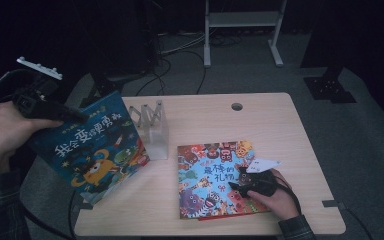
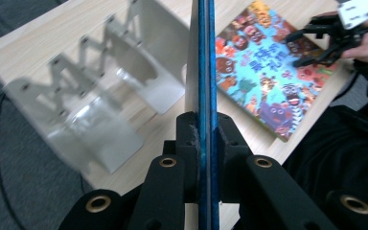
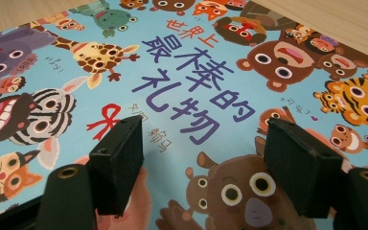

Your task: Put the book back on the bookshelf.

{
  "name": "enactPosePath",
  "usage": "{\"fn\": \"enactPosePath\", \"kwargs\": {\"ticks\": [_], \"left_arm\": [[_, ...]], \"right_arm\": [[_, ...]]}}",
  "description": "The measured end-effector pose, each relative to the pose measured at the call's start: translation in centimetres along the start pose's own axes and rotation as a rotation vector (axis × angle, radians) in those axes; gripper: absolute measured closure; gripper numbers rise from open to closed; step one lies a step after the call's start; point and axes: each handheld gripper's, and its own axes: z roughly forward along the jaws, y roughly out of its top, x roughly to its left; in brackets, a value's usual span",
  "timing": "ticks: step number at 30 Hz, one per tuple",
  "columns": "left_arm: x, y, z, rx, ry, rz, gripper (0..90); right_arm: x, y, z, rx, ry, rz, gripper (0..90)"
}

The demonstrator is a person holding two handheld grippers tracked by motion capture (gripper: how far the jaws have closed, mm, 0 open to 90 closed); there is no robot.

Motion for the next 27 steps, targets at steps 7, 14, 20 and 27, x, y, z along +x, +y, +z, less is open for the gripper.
{"fn": "enactPosePath", "kwargs": {"ticks": [7,14,20,27], "left_arm": [[1.8,-2.3,-1.0,0.021,0.061,-0.072,82.6],[3.5,-3.9,-1.8,-0.007,0.118,-0.164,82.6],[4.5,-3.8,-1.5,-0.027,0.183,-0.232,82.6],[5.6,-2.5,-0.4,-0.031,0.244,-0.288,82.6]], "right_arm": [[0.0,0.0,0.0,-0.001,-0.001,-0.001,29.0],[0.0,0.0,0.0,0.001,-0.002,0.003,29.1],[0.1,0.0,0.0,0.002,-0.002,0.004,29.1],[0.1,0.0,0.0,0.001,-0.004,0.001,29.1]]}}
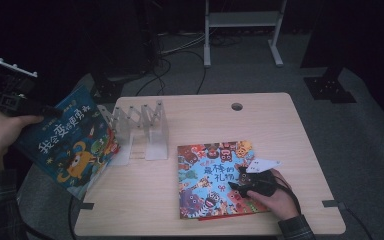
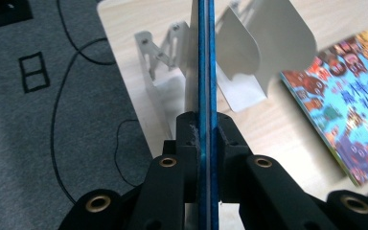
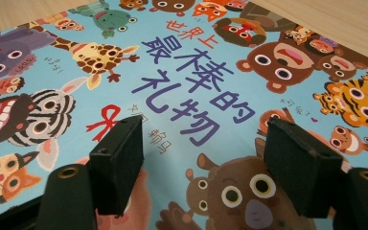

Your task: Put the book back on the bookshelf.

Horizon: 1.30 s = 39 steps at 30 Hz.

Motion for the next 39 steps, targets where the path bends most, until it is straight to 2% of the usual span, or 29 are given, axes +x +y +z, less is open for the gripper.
{"fn": "enactPosePath", "kwargs": {"ticks": [7,9,14,18,22,29,34,39], "left_arm": [[0.2,1.8,1.8,-0.013,0.029,-0.043,82.7],[0.2,2.2,2.3,-0.014,0.032,-0.05,82.7],[-0.3,3.3,3.5,-0.003,0.076,-0.056,82.7],[-0.3,4.0,4.0,0.006,0.084,-0.069,82.7],[0.0,4.3,4.5,-0.006,0.09,-0.094,82.8],[0.7,4.3,5.4,0.003,0.115,-0.121,82.8],[1.1,4.0,5.3,0.0,0.133,-0.14,82.2],[1.1,3.8,5.3,0.005,0.137,-0.132,81.3]], "right_arm": [[0.0,0.0,0.0,-0.001,0.0,-0.001,29.2],[0.0,0.0,0.0,-0.001,0.0,-0.002,29.2],[0.0,0.0,0.0,0.0,-0.001,-0.001,29.2],[0.0,0.0,0.0,-0.001,-0.001,-0.003,29.2],[0.0,0.0,0.0,-0.002,-0.002,-0.006,29.2],[0.0,0.0,0.0,-0.002,-0.001,-0.003,29.2],[0.0,0.0,0.0,-0.002,-0.004,-0.009,29.3],[0.1,0.0,0.0,-0.003,-0.005,-0.01,29.4]]}}
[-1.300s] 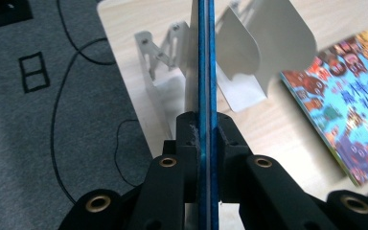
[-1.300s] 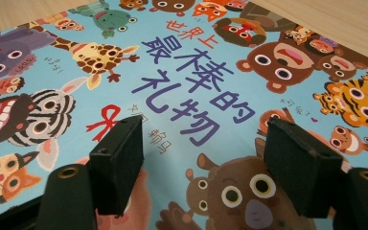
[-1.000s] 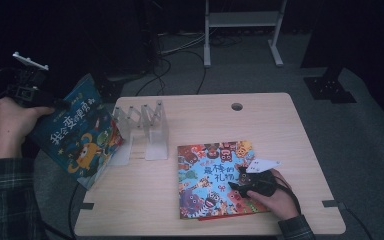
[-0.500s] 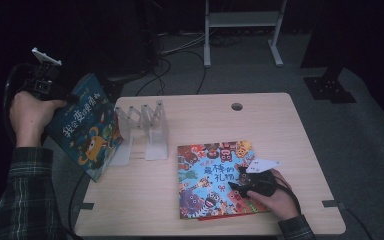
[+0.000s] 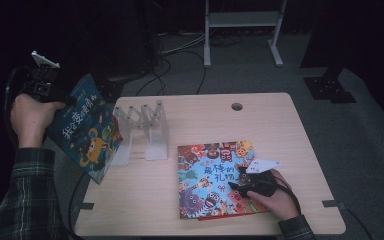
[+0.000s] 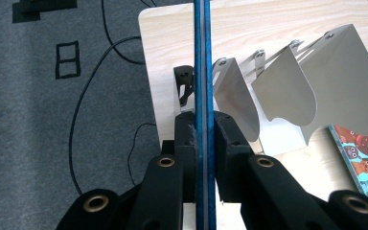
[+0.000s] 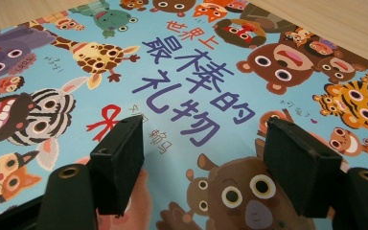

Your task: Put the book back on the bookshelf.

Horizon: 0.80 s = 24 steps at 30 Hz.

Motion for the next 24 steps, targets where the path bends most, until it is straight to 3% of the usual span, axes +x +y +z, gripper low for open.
{"fn": "enactPosePath", "kwargs": {"ticks": [10,19,24], "left_arm": [[0.1,-0.1,-0.5,-0.008,-0.004,0.023,75.6],[-0.1,0.4,-3.4,-0.086,-0.036,0.038,75.0],[-0.3,0.4,-4.0,-0.094,-0.062,0.061,85.1]], "right_arm": [[0.0,0.0,0.0,0.0,0.0,0.0,29.5],[0.0,0.0,0.0,-0.001,-0.001,-0.004,29.5],[0.0,0.0,0.0,0.0,0.0,-0.001,29.5]]}}
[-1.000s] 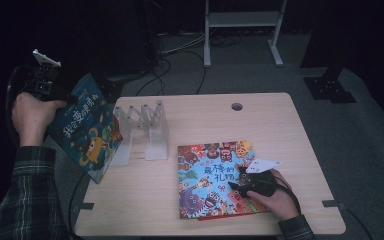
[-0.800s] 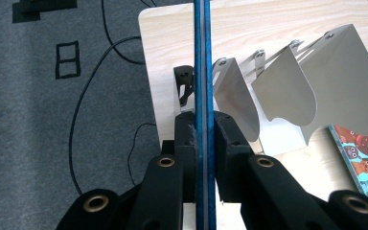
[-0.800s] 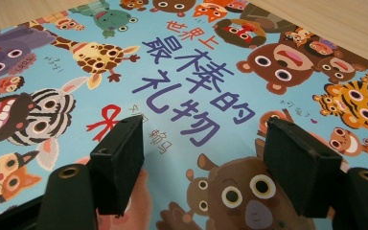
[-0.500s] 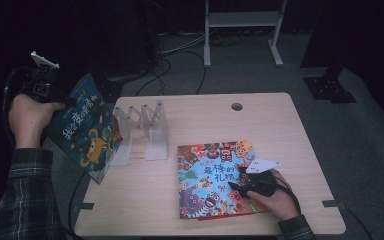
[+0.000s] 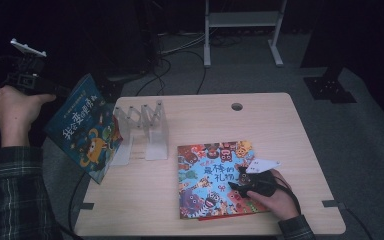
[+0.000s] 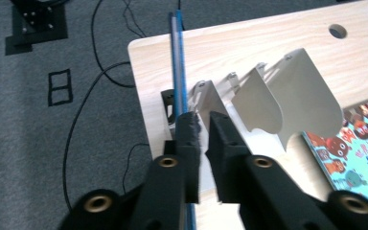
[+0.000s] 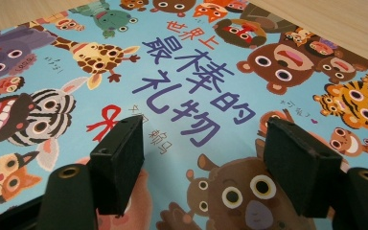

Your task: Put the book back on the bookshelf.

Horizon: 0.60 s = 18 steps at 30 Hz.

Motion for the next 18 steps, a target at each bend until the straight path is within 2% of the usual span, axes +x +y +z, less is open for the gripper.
{"fn": "enactPosePath", "kwargs": {"ticks": [3,18], "left_arm": [[-0.3,-0.1,0.1,0.012,-0.023,0.033,90.0],[-2.6,-0.9,1.4,0.078,-0.097,0.125,89.8]], "right_arm": [[0.0,0.0,0.0,-0.001,0.001,0.003,29.4],[0.0,0.0,0.0,0.0,0.002,0.005,29.4]]}}
